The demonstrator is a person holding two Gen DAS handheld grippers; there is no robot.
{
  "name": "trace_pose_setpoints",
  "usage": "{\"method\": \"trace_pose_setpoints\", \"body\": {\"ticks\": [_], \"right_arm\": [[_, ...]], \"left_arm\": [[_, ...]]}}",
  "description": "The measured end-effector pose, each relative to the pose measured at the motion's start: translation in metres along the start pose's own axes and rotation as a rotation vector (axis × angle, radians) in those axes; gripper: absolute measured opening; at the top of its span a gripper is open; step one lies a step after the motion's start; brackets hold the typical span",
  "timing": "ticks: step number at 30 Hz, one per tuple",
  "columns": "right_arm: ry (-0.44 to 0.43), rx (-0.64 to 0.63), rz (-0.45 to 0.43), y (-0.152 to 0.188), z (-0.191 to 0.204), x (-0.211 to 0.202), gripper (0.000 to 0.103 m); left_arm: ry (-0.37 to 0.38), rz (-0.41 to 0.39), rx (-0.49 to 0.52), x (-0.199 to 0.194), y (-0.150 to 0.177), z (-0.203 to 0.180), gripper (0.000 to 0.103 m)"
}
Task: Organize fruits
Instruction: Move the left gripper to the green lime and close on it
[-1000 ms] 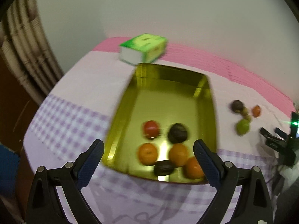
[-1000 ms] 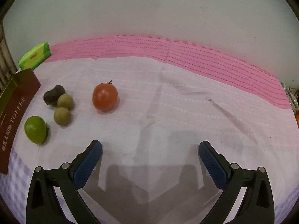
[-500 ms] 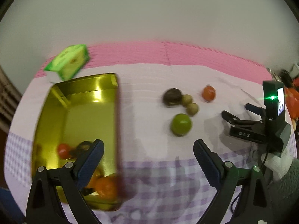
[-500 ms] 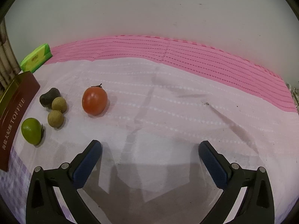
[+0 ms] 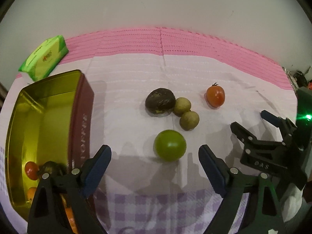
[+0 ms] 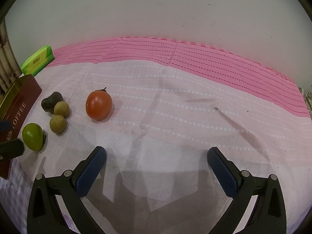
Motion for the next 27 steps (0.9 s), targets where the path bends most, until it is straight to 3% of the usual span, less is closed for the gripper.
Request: {"method": "trace_pose_setpoints", "body": {"ticks": [5, 12, 20, 23, 27], "right_arm": [[0.0, 0.0, 0.0, 0.0, 0.0, 0.0, 0.103], [0.0, 0.0, 0.0, 0.0, 0.0, 0.0, 0.103], [-0.001, 0.001, 0.001, 0.0, 0.0, 0.0, 0.103], [-0.001, 0.001, 0.001, 0.0, 0.0, 0.0, 0.103], [-0.001, 0.001, 0.001, 0.0, 0.0, 0.0, 0.103]], "left_arm": [[-0.002, 0.037, -0.011, 0.017, 0.0, -0.004, 0.072], [-0.007, 0.047, -0.005, 0.025, 0.0, -0.005, 0.066], [0.001, 0.051, -0.006, 0.027, -0.002, -0.008, 0.051], [0.009, 0.046, 0.004, 0.027, -0.002, -0.009, 0.037], [0.013, 0.044, 0.01, 0.027, -0.001, -0.011, 0.034]]}}
Point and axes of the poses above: each gripper's, at about its wrist camera, not at the fingertips, and x roughly the way its jaws point, z to its left, y to its underside, the point moved 7 cm from there along x, roughly the way its jaws point, and after that the axes turned 10 degrees about -x, right-handed, at the moved point
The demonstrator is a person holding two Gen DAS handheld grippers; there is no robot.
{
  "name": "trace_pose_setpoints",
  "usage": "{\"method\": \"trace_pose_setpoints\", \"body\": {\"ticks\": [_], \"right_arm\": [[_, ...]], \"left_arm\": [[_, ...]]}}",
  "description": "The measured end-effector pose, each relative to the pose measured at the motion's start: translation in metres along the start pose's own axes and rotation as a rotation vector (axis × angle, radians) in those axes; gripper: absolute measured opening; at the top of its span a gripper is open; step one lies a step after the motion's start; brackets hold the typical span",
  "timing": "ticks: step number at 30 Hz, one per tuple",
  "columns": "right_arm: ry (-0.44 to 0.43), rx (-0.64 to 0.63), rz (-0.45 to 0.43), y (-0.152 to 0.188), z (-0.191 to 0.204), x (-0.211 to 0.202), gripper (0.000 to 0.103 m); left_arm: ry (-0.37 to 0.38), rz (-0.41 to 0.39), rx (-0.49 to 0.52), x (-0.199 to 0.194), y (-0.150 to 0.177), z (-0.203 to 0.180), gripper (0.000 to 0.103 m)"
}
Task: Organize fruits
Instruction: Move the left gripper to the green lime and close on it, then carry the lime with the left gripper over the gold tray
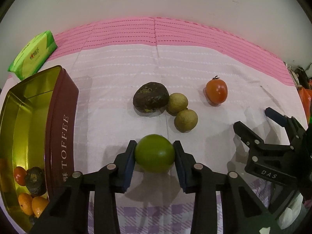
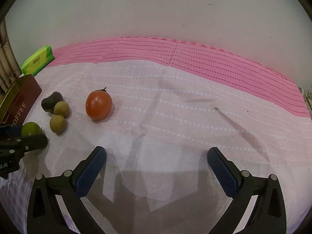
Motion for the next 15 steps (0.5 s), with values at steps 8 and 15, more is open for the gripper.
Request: {"method": "trace_pose_setpoints", "body": {"ticks": [8, 15], "right_arm": [[0.0, 0.0, 0.0, 0.0, 0.0, 0.0, 0.103], [-0.001, 0.001, 0.001, 0.0, 0.0, 0.0, 0.103]], "left_arm": [[0.018, 0.008, 0.004, -0.005, 0.009, -0.001, 0.034], [0.027, 0.013, -0.012, -0.014, 0.016, 0.003, 0.034]]}}
Point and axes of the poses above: each gripper's, at about its wrist camera, not at the fingertips, and x roughly the way its jaws point, z to its left, y to its underside, the point moved 7 cm from there along x, roughly the way its jaws point, and after that the axes turned 10 degrees about -x, right-handed, at the moved point
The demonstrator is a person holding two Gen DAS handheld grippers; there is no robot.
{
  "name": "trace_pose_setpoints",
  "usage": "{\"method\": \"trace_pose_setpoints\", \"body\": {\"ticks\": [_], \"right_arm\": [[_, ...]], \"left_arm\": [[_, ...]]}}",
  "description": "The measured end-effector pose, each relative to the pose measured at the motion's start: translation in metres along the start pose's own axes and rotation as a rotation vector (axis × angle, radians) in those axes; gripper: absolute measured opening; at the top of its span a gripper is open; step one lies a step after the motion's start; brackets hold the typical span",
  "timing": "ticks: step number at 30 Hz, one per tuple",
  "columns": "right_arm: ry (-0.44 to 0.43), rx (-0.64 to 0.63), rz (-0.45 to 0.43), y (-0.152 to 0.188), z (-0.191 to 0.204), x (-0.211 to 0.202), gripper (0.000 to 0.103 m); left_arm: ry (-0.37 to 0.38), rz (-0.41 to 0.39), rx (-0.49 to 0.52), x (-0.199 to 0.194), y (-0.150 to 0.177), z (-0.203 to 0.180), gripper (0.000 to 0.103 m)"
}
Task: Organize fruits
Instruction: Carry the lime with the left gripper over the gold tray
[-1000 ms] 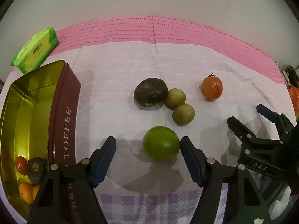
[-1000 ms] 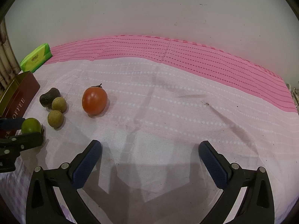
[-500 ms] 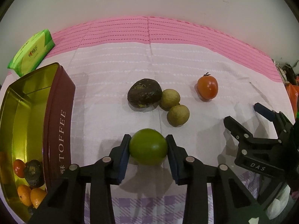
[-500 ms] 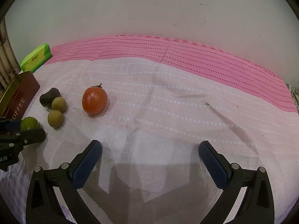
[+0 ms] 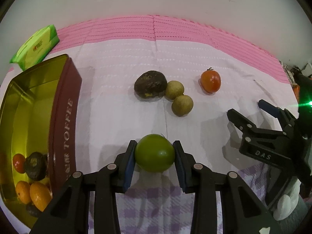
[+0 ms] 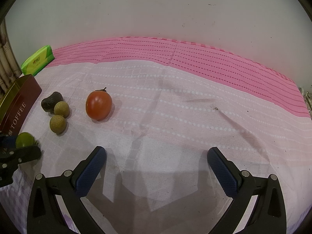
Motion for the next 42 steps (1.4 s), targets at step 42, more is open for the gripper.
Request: {"method": "trace_pose_setpoints", "body": {"ticks": [42], "right_arm": [[-0.002, 0.001, 0.003, 0.0, -0.001, -0.001, 0.103]], "left_arm": [[-0.156, -0.1, -0.223, -0.081, 0.015, 0.15, 0.034]]}}
Point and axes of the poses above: each gripper's, at about its wrist camera, not at the fingertips, and x roughly the way its jaws point, z to its left, y to its underside, the point moved 7 cm from there along x, roughly the way its jaws point, and after that the axes turned 10 degrees about -x, right-handed, at the moved point
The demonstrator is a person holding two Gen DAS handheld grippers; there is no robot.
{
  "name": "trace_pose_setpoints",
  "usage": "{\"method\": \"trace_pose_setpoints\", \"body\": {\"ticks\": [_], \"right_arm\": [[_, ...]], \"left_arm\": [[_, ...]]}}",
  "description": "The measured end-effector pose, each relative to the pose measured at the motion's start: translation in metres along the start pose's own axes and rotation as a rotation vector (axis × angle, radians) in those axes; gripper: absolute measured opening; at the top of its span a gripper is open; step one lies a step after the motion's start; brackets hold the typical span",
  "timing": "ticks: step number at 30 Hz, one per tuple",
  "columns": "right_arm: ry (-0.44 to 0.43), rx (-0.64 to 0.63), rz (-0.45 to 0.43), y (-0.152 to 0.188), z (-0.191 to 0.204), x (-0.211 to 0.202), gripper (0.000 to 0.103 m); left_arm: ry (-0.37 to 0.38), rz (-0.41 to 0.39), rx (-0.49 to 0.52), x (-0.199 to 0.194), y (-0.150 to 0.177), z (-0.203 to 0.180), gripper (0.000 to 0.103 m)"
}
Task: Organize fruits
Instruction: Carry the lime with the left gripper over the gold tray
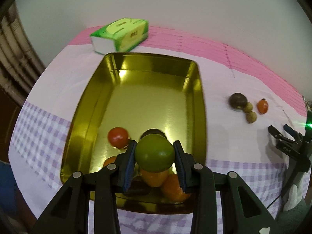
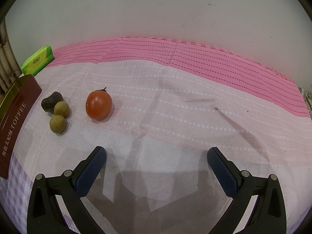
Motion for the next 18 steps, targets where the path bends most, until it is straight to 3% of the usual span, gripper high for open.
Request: {"method": "trace_pose_setpoints", "body": {"ticks": [18], "right_arm": [[0.0, 0.0, 0.0, 0.0, 0.001, 0.0, 0.103]], "left_arm": [[-0.05, 0.015, -0.049, 0.011, 0.002, 0.039, 0.034]]}}
Point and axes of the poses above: each gripper's, at about its wrist camera, not at the fingertips, and x roughly the way its jaws point, z to its left, y to its underside, the point moved 7 cm from there along x, roughly the way its jaws point, and after that the axes turned 10 degrees about -x, right-handed, at the moved point
